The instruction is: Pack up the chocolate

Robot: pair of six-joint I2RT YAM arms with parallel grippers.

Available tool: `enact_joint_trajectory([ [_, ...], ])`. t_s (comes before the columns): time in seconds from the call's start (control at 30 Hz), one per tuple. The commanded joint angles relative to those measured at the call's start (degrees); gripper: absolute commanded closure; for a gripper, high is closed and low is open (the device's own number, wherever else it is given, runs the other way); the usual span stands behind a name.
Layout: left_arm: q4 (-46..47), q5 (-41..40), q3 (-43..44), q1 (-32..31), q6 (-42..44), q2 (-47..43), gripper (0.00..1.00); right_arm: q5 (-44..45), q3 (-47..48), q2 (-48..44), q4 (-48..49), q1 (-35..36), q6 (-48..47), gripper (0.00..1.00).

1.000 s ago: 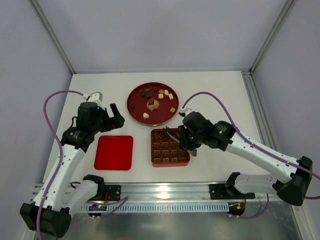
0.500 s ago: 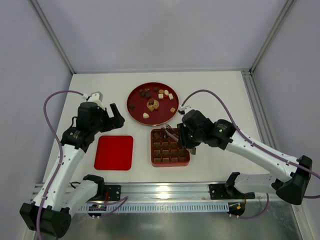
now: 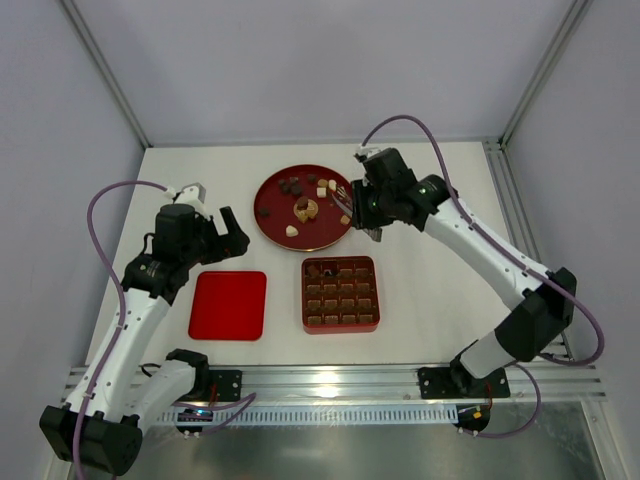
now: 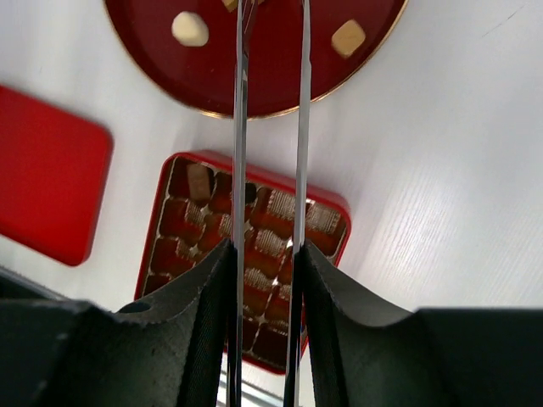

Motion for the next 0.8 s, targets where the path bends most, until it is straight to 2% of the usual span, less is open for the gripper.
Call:
enact_joint_trajectory([
  [0.0, 0.96, 0.92, -0.01, 0.16, -0.02, 0.11, 0.00, -1.97, 7.61, 6.62, 2.53, -2.55, -4.43, 0.62],
  [0.37, 0.96, 1.10, 0.16, 0.16, 0.07, 0.29, 0.00, -0.74, 25.64, 25.89, -0.19, -5.55, -5.14, 0.59],
  [0.77, 1.05, 1.45, 0.07, 0.07, -0.02, 0.29, 0.00, -0.22, 27.68, 30.47, -0.63, -5.55, -4.61, 0.57],
])
